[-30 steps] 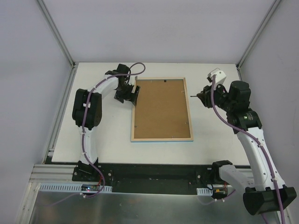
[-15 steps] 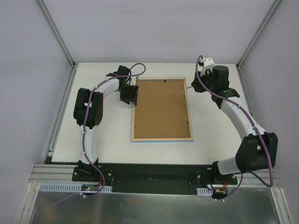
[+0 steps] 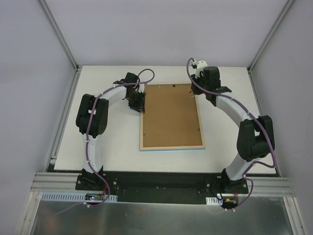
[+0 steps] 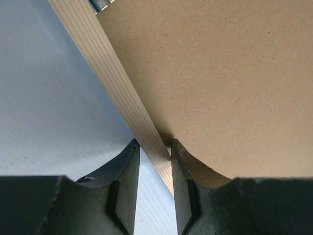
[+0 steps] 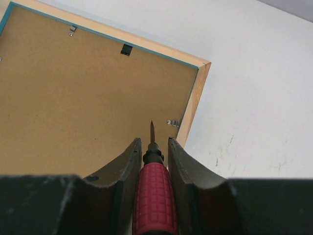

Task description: Take the photo out of the frame

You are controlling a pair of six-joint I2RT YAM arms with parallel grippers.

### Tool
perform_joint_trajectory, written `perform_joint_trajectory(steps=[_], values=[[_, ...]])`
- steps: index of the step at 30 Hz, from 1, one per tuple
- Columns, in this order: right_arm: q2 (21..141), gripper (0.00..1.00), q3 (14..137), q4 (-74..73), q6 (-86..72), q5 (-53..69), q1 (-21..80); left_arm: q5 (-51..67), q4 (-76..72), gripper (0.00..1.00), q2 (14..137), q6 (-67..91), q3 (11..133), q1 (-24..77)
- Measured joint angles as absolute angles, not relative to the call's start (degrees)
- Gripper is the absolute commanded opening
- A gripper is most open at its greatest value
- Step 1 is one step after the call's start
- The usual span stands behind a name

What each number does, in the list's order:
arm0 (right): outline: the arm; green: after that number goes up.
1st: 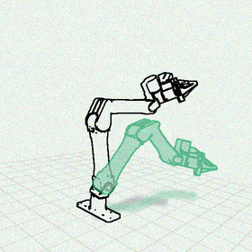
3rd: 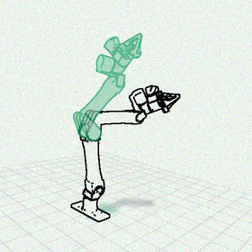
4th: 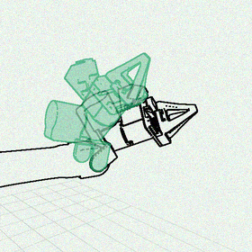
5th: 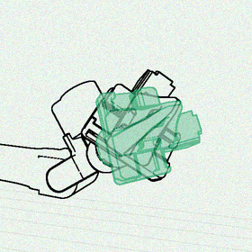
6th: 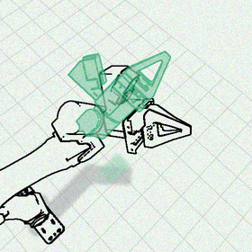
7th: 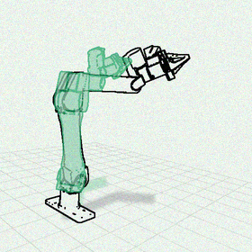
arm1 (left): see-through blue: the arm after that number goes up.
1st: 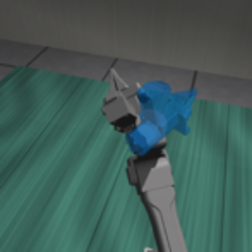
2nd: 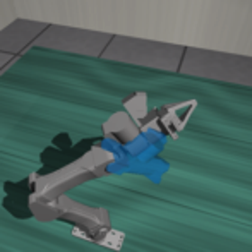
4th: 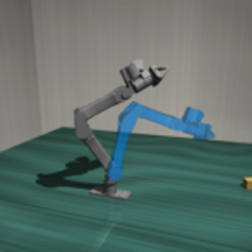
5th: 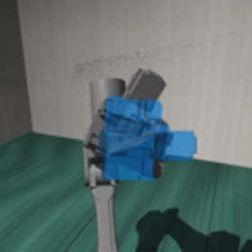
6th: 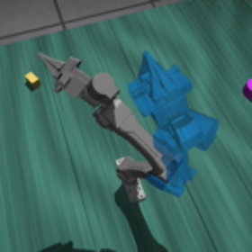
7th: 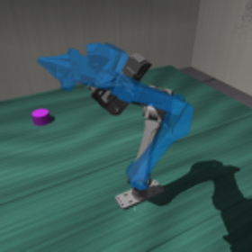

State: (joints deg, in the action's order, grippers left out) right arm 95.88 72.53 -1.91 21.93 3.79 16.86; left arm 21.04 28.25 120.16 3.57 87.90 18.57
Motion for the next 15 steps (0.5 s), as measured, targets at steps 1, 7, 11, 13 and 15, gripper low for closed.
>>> perform_joint_trajectory(steps=[1,7,11,13,15], values=[[96.49,0.01,73.17,-2.02,21.98,3.29,17.21,21.06,27.73,0.26,119.83,3.84,87.29,18.68],[98.56,0.01,76.03,-3.03,22.35,-1.28,18.04,20.84,25.19,0.21,117.45,5.41,83.35,19.86],[98.87,0.01,76.73,-4.16,21.30,-0.86,18.02,20.86,24.16,0.21,116.03,6.24,81.12,20.67],[99.37,0.01,77.87,-5.63,19.46,0.97,18.02,21.04,23.77,0.21,115.46,6.70,80.18,20.80],[100.71,0.01,80.47,-7.40,16.93,3.33,18.04,21.04,23.07,0.22,114.87,6.96,79.24,20.93]])
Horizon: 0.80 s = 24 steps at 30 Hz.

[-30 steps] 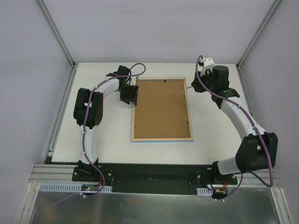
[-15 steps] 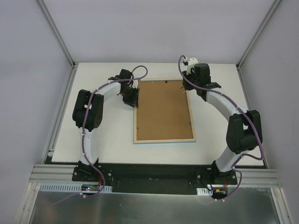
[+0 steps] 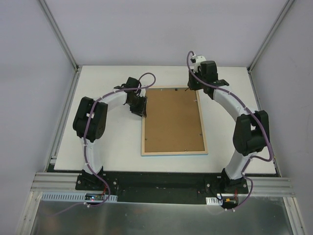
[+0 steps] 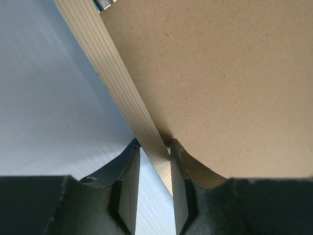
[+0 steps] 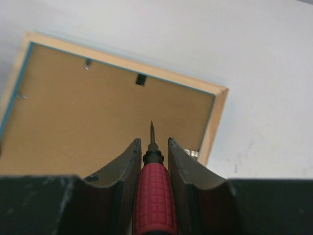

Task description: Take the photo out of the frame

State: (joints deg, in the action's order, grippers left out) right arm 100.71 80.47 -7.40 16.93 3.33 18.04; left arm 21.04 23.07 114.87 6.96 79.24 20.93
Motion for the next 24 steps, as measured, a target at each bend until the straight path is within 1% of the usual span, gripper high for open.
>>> perform_joint_trajectory(steps=[8,13,18,24], values=[[109.91,0.01,91.70,-11.07,6.13,11.05,18.70,22.06,21.67,0.22,114.08,8.12,77.71,20.93],[116.36,0.01,96.64,-12.95,2.35,14.15,20.08,22.65,20.75,0.22,113.67,8.49,76.86,20.95],[124.07,0.01,104.60,-15.22,-1.58,17.54,21.45,23.09,20.34,0.22,113.56,8.56,76.51,20.95],[126.89,0.01,109.56,-16.14,-2.98,18.98,22.04,23.38,20.08,0.21,113.56,8.62,76.40,20.93]])
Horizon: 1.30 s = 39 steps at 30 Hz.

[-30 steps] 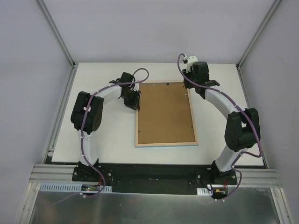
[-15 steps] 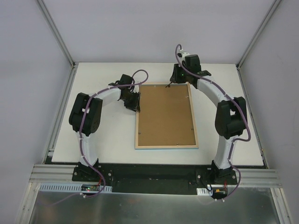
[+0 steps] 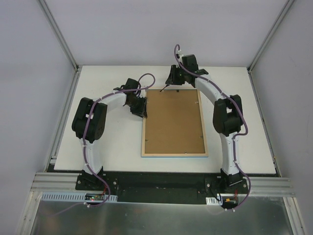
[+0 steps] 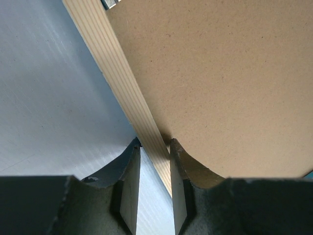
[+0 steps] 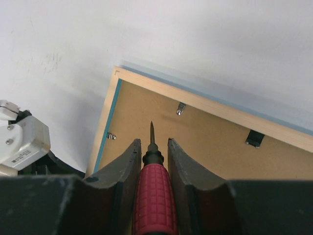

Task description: Take the photo out of the frame

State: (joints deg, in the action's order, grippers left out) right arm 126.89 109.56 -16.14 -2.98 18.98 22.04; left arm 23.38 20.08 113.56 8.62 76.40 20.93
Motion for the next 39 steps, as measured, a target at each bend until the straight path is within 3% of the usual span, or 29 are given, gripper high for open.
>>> perform_joint_trajectory(steps=[19,26,39], values=[[133.45,0.01,117.19,-17.15,-0.69,16.14,22.02,23.53,19.86,0.16,113.56,9.47,76.31,20.93],[133.80,0.01,118.06,-17.45,1.10,13.98,22.33,23.53,19.86,0.00,113.56,9.61,76.31,20.93],[133.78,0.01,118.63,-17.85,5.69,10.46,23.57,23.62,19.35,0.00,113.56,11.44,75.94,20.51]])
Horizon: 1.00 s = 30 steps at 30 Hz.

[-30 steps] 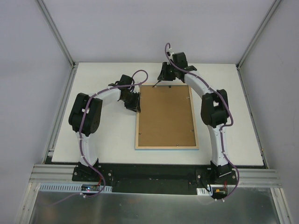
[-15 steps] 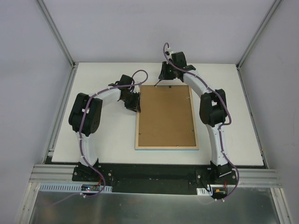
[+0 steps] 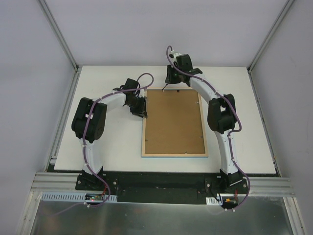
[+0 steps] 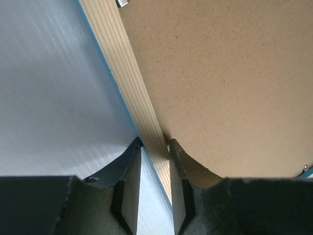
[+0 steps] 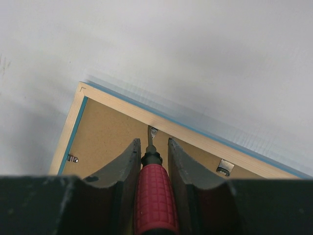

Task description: Take the photo out of the frame

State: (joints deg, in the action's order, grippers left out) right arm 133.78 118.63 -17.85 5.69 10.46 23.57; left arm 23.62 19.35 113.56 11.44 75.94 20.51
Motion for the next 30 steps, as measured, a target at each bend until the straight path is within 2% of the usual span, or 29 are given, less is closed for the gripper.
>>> perform_joint_trajectory(steps=[30], values=[[131.76,0.01,118.26,-21.15,20.25,6.22,25.47,22.26,17.52,0.00,112.86,15.49,74.08,19.38]])
